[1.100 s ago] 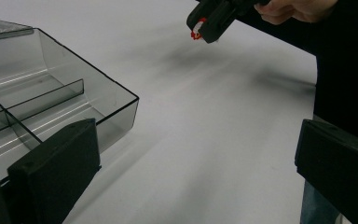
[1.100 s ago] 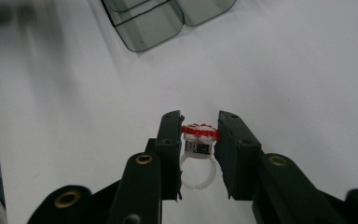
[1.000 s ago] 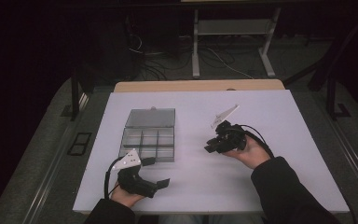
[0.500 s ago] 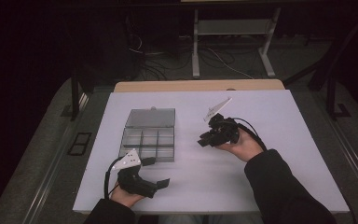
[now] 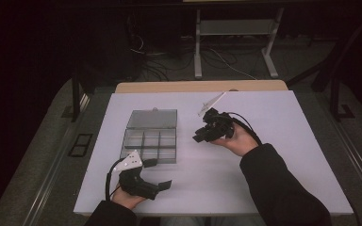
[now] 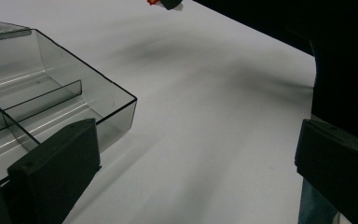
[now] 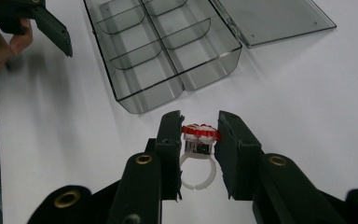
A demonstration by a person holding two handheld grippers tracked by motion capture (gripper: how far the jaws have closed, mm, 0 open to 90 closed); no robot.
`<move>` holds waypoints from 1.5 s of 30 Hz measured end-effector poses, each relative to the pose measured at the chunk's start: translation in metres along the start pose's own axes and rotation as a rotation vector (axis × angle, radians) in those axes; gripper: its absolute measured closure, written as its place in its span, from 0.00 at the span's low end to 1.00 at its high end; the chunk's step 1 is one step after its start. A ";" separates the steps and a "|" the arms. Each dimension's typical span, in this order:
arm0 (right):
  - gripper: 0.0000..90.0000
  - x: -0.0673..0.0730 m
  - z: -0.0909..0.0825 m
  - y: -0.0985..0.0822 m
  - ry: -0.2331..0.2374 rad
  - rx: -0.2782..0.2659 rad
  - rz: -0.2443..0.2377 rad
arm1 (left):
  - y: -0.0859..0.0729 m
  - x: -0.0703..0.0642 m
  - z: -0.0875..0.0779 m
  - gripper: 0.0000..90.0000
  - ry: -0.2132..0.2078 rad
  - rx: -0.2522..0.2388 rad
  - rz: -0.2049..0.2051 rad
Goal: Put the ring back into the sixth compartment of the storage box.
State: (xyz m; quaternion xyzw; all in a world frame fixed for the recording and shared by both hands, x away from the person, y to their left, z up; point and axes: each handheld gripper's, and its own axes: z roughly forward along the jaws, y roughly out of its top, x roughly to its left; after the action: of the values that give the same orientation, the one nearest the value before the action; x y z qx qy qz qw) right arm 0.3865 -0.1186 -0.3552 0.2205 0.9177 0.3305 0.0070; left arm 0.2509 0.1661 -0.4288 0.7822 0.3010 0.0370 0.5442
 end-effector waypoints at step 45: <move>0.78 -0.013 0.052 0.058 -0.009 0.026 0.037 | 0.000 0.000 0.001 0.00 -0.011 0.003 -0.006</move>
State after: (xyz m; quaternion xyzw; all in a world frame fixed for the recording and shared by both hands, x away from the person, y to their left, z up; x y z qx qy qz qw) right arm 0.4291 -0.0531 -0.3623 0.2390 0.9176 0.3177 0.0019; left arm 0.2513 0.1651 -0.4292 0.7823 0.3003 0.0309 0.5449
